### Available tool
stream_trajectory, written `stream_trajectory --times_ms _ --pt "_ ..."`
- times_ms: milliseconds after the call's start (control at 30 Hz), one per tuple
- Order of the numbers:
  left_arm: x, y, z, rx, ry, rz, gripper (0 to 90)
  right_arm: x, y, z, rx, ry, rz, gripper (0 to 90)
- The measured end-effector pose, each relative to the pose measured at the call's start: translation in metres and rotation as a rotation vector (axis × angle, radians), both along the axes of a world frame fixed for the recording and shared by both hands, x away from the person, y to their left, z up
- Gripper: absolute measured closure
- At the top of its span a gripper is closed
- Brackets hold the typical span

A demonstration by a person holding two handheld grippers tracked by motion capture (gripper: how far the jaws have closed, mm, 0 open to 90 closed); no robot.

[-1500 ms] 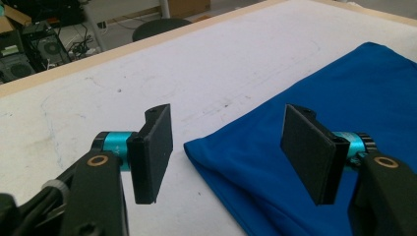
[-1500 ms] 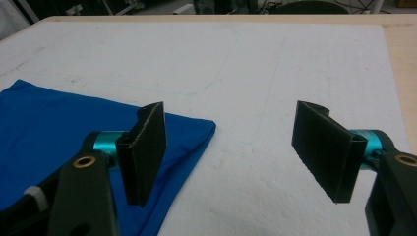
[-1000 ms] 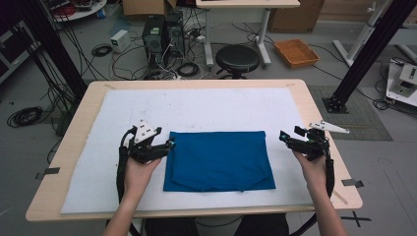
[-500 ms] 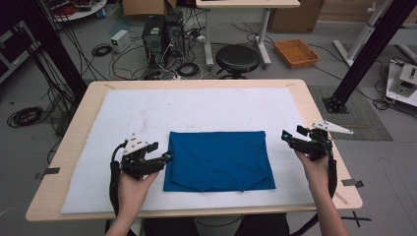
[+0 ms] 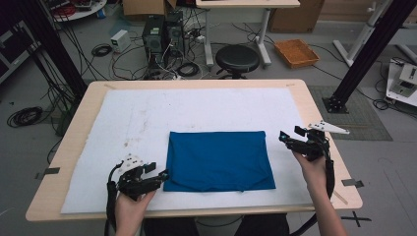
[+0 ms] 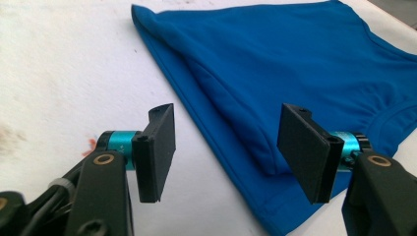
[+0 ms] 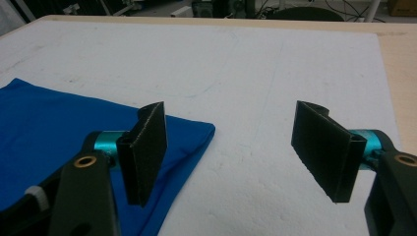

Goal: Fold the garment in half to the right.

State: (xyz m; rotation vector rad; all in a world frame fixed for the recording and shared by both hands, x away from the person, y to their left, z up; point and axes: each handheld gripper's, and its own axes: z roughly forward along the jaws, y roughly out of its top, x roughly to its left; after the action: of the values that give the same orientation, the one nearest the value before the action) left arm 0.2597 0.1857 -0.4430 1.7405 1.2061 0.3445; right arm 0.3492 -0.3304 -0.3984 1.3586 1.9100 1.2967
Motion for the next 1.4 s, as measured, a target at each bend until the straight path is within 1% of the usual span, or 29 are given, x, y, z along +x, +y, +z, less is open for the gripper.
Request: stream_trajectory --times_ms 167,233,267,333,367,400,433,467,533,600,633,700,767,800,833,867,933,967,1000,1033,1133,1233,1300,1400 --pt "0.002 -0.006 -0.007 -0.051 0.064 0.001 39.7 0.001 0.002 -0.001 -0.009 -0.002 0.006 29.4" --pt "0.003 -0.007 -0.008 -0.047 0.071 0.004 39.8 0.001 0.003 -0.002 -0.009 0.0 0.008 29.5" --pt "0.002 -0.007 -0.008 -0.049 0.073 0.013 39.8 0.001 0.003 -0.002 -0.008 0.0 0.007 29.4" --pt "0.002 -0.008 -0.009 -0.062 0.092 0.021 39.8 0.001 0.004 -0.001 -0.01 -0.002 0.008 29.5" --pt "0.002 -0.009 -0.009 -0.042 0.095 0.031 39.8 0.001 0.004 -0.001 -0.012 -0.004 0.011 29.5" --pt "0.002 -0.011 -0.009 -0.037 0.098 0.037 39.8 0.001 0.005 -0.001 -0.014 -0.004 0.012 29.4" --pt "0.002 -0.011 -0.009 -0.031 0.103 0.032 40.1 0.001 0.006 -0.001 -0.011 -0.003 0.011 29.4" --pt "0.002 -0.012 -0.009 -0.035 0.109 0.035 40.6 0.001 0.007 -0.001 -0.014 -0.004 0.015 29.4" --pt "0.002 -0.016 -0.009 -0.018 0.115 0.044 41.9 0.0 0.008 0.0 -0.016 -0.007 0.021 29.5" --pt "0.002 -0.018 -0.01 -0.015 0.125 0.045 42.8 0.0 0.01 0.0 -0.016 -0.008 0.023 29.5" --pt "0.002 -0.019 -0.01 -0.017 0.123 0.046 42.8 0.0 0.011 0.0 -0.015 -0.006 0.025 29.4" --pt "0.002 -0.022 -0.01 -0.006 0.122 0.063 44.6 0.0 0.013 0.0 -0.019 -0.009 0.032 29.4" --pt "0.002 -0.024 -0.01 -0.008 0.123 0.072 45.3 0.0 0.016 0.0 -0.019 -0.009 0.038 29.5" --pt "0.002 -0.025 -0.01 0.001 0.124 0.09 48.2 0.0 0.017 0.0 -0.022 -0.01 0.043 29.4" --pt "0.002 -0.025 -0.01 0.011 0.12 0.096 51.6 0.0 0.02 0.001 -0.023 -0.008 0.048 29.5" --pt "0.002 -0.026 -0.009 0.018 0.12 0.099 53.1 0.0 0.022 0.001 -0.025 -0.008 0.052 29.5" --pt "0.001 -0.028 -0.009 0.029 0.119 0.117 57.3 0.0 0.029 0.002 -0.028 -0.013 0.068 29.4" --pt "0.001 -0.029 -0.009 0.039 0.117 0.117 58.2 0.0 0.033 0.003 -0.03 -0.015 0.078 29.5" --pt "0.001 -0.03 -0.009 0.038 0.118 0.117 59.6 0.001 0.038 0.004 -0.035 -0.019 0.089 29.4" --pt "0.0 -0.031 -0.009 0.044 0.117 0.112 62.5 0.001 0.043 0.005 -0.037 -0.023 0.1 29.5" --pt "-0.001 -0.034 -0.009 0.065 0.107 0.116 64.7 0.004 0.064 0.008 -0.057 -0.025 0.135 29.7" --pt "-0.001 -0.034 -0.009 0.055 0.109 0.123 69.0 0.008 0.086 0.009 -0.075 -0.028 0.172 33.1" --pt "-0.001 -0.034 -0.009 0.054 0.113 0.118 73.1 0.012 0.101 0.008 -0.077 -0.033 0.2 36.8" --pt "-0.001 -0.036 -0.009 0.055 0.114 0.114 76.9 0.019 0.125 0.008 -0.088 -0.022 0.239 41.5"
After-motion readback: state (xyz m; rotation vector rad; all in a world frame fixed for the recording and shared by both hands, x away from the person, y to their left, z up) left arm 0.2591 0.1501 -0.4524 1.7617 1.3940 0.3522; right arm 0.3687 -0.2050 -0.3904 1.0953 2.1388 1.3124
